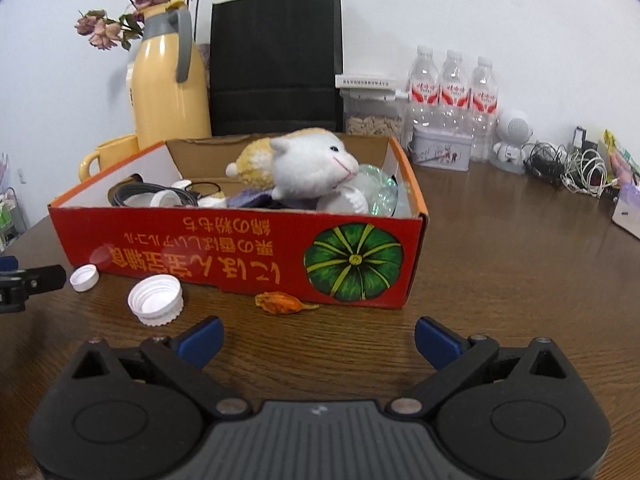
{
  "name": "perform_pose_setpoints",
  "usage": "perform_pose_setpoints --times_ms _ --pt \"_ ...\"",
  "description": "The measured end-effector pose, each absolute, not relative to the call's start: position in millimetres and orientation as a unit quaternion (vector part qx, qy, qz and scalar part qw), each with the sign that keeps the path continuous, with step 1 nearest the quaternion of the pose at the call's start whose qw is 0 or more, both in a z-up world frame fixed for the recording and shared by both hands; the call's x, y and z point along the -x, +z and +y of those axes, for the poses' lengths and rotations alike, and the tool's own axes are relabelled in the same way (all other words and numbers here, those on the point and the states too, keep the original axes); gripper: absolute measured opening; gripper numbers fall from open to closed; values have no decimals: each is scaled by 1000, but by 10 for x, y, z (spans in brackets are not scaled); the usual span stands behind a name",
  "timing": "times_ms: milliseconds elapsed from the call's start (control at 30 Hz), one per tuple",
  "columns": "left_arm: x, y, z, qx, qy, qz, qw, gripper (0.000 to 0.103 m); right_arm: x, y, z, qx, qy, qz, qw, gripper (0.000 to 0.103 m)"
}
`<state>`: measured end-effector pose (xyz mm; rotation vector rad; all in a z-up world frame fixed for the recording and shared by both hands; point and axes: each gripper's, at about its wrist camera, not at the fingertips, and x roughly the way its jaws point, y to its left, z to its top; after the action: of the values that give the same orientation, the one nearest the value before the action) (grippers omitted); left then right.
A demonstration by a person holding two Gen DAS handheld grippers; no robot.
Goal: Organize objects
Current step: 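Withdraw both tools from the box back over the table, then grasp the small orange item with the right tool while the left tool grasps a white cap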
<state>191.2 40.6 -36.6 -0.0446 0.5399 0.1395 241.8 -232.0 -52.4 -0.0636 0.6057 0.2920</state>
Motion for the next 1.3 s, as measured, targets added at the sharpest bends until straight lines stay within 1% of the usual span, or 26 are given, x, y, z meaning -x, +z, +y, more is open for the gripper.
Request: perform_pose_setpoints --times_ms 33,100,167,200,233,267,367,500,700,733,767,833,900,933,1300 --pt "-1910 -366 408 23 68 267 961 103 -2431 -529 -2313 28 141 300 943 94" --pt "-1907 -363 408 23 67 266 961 103 -2455 -533 -2296 21 139 300 943 90" --pt "-1906 -362 411 24 66 266 961 103 -2488 -537 -2256 18 140 302 943 89" --pt "-1905 -363 412 25 66 266 961 103 -2508 -542 -2228 19 140 304 942 86" --pt "-1903 -361 413 25 66 266 961 103 -2528 -545 -2197 18 140 306 942 80" --pt "-1902 -360 414 26 65 266 961 103 -2551 -549 -2167 17 139 308 941 78" --pt "-1896 -359 416 28 65 266 961 103 -2610 -557 -2088 8 128 315 940 77" --pt "-1885 -356 418 30 62 266 961 103 -2653 -558 -1995 1 119 316 941 66" --pt "-1861 -355 413 32 58 266 962 103 -2677 -570 -1932 7 113 318 941 64" --pt "-1859 -355 414 32 58 266 962 103 -2677 -571 -1929 8 111 318 942 62" --pt "-1859 -356 415 32 58 266 962 103 -2678 -571 -1925 9 109 318 942 59" --pt "-1856 -356 413 33 58 266 962 103 -2679 -571 -1925 11 106 317 942 47" --pt "-1854 -356 411 32 58 266 962 103 -2681 -572 -1925 11 105 316 943 45" --pt "-1856 -356 413 32 58 266 962 103 -2679 -571 -1925 12 104 316 943 41" --pt "-1857 -389 415 33 60 272 960 103 -2644 -565 -1943 4 110 309 945 40"
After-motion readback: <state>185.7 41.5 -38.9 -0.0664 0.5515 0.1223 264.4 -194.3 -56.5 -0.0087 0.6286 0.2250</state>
